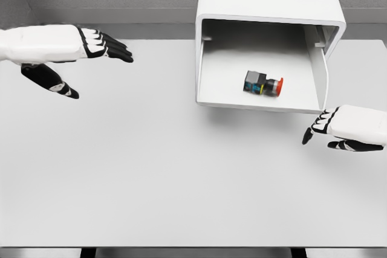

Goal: Slide open multi-storey tabletop storage cabinets and put open load switch and slide close multi-storey tabletop storage cabinets

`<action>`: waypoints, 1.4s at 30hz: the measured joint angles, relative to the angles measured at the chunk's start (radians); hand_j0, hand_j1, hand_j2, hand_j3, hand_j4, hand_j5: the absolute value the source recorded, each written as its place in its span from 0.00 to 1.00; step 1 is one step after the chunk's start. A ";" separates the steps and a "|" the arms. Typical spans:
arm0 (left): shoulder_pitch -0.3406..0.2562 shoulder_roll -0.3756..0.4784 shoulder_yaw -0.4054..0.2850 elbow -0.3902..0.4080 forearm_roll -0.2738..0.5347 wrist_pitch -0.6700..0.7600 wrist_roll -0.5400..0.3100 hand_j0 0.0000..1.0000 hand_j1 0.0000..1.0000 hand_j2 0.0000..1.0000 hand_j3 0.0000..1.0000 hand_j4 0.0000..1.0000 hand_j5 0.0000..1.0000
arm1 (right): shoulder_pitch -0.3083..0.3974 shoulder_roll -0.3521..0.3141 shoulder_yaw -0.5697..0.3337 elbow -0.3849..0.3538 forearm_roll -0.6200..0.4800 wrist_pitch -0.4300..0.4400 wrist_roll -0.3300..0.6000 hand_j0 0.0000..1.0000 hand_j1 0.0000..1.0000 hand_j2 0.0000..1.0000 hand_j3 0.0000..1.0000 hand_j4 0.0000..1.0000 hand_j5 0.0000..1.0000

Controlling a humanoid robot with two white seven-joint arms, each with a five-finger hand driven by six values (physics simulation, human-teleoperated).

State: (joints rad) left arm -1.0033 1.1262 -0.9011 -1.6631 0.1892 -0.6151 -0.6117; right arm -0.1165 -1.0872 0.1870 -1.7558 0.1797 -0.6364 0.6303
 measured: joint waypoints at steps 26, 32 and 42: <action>0.198 -0.067 0.179 -0.031 -0.250 0.001 0.000 1.00 1.00 1.00 1.00 1.00 1.00 | 0.038 -0.009 -0.083 0.005 -0.102 0.022 -0.018 0.64 0.64 0.64 0.64 0.64 0.64; 0.199 -0.064 0.179 -0.030 -0.250 0.001 0.000 1.00 1.00 1.00 1.00 1.00 1.00 | -0.097 -0.006 0.065 0.000 -0.081 0.023 -0.019 0.64 0.64 0.64 0.64 0.64 0.64; 0.199 -0.059 0.180 -0.029 -0.250 0.001 0.000 1.00 1.00 1.00 1.00 1.00 1.00 | -0.281 0.037 0.231 0.026 -0.059 0.023 -0.019 0.65 0.65 0.65 0.65 0.65 0.65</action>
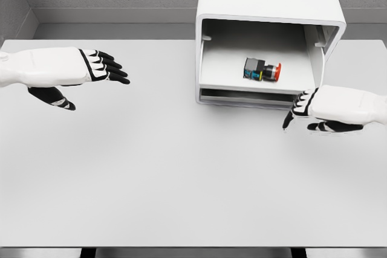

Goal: Slide open multi-storey tabletop storage cabinets and put open load switch and slide close multi-storey tabletop storage cabinets

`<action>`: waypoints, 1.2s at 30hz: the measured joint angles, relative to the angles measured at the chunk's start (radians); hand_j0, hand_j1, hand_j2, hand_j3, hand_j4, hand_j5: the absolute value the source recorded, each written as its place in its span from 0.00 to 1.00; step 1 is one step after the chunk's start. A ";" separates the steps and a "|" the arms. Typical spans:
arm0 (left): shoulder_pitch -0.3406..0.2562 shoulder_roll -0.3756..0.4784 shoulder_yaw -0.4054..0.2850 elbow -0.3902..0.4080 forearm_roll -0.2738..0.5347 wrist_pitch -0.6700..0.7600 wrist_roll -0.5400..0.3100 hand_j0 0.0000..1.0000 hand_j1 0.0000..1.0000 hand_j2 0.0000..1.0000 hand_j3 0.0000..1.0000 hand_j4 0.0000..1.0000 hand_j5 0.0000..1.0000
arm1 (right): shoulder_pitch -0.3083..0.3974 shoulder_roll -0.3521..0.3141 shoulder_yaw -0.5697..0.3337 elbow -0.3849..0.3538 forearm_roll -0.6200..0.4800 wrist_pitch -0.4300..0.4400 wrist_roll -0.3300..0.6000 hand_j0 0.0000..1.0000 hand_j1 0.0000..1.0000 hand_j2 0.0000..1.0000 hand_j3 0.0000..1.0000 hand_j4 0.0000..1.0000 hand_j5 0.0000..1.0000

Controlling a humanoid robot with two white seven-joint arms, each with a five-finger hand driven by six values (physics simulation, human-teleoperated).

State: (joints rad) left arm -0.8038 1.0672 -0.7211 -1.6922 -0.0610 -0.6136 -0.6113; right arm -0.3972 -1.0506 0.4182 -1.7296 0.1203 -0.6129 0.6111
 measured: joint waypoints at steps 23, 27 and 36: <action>0.015 0.011 0.001 -0.003 0.001 0.000 0.000 1.00 1.00 1.00 1.00 1.00 1.00 | -0.210 0.090 0.143 0.198 0.003 -0.001 0.000 0.74 0.74 0.74 0.74 0.74 0.74; 0.018 0.010 0.003 -0.001 0.000 0.000 0.000 1.00 1.00 1.00 1.00 1.00 1.00 | -0.218 0.091 0.144 0.209 0.002 -0.001 0.000 0.74 0.74 0.74 0.74 0.74 0.74; 0.072 -0.033 0.008 0.059 -0.001 -0.001 0.000 1.00 1.00 1.00 1.00 1.00 1.00 | -0.042 0.029 0.025 0.119 -0.013 0.000 0.000 0.75 0.75 0.75 0.75 0.75 0.75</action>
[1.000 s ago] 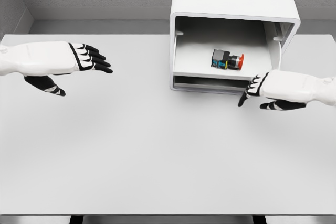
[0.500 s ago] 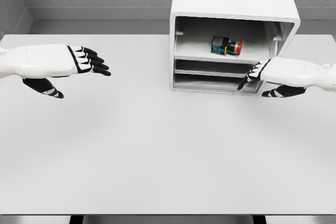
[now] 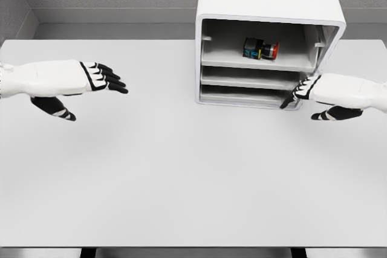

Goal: Slide open multi-storey tabletop storage cabinets and put open load switch and slide close multi-storey tabletop storage cabinets

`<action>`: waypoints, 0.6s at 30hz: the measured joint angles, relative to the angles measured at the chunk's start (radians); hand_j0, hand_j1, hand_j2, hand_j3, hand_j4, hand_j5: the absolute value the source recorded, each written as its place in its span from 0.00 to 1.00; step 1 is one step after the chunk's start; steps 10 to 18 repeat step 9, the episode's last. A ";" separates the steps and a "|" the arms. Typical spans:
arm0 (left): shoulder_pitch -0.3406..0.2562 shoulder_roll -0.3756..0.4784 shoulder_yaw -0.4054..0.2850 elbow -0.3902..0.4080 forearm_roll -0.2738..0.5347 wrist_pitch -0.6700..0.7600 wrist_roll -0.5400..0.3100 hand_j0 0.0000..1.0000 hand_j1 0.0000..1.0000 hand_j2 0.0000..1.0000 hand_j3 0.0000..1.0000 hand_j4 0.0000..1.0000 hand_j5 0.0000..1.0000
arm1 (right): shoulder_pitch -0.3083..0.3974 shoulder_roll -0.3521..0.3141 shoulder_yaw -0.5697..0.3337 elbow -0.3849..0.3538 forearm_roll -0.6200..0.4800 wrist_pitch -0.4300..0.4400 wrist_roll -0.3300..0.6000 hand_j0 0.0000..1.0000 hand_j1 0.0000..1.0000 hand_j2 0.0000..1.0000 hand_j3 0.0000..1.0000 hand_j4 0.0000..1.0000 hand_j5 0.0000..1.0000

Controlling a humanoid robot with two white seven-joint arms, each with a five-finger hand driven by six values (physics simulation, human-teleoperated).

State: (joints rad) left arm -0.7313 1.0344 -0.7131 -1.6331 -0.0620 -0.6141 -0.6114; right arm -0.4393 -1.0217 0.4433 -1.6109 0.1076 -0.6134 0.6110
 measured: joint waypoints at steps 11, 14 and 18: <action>0.015 -0.066 -0.010 0.082 0.000 0.000 0.000 1.00 1.00 1.00 1.00 1.00 1.00 | 0.175 -0.096 -0.238 -0.099 -0.015 0.000 0.000 1.00 1.00 1.00 1.00 1.00 1.00; 0.015 -0.066 -0.010 0.082 0.000 0.000 0.000 1.00 1.00 1.00 1.00 1.00 1.00 | 0.175 -0.096 -0.238 -0.099 -0.015 0.000 0.000 1.00 1.00 1.00 1.00 1.00 1.00; 0.015 -0.066 -0.010 0.082 0.000 0.000 0.000 1.00 1.00 1.00 1.00 1.00 1.00 | 0.175 -0.096 -0.238 -0.099 -0.015 0.000 0.000 1.00 1.00 1.00 1.00 1.00 1.00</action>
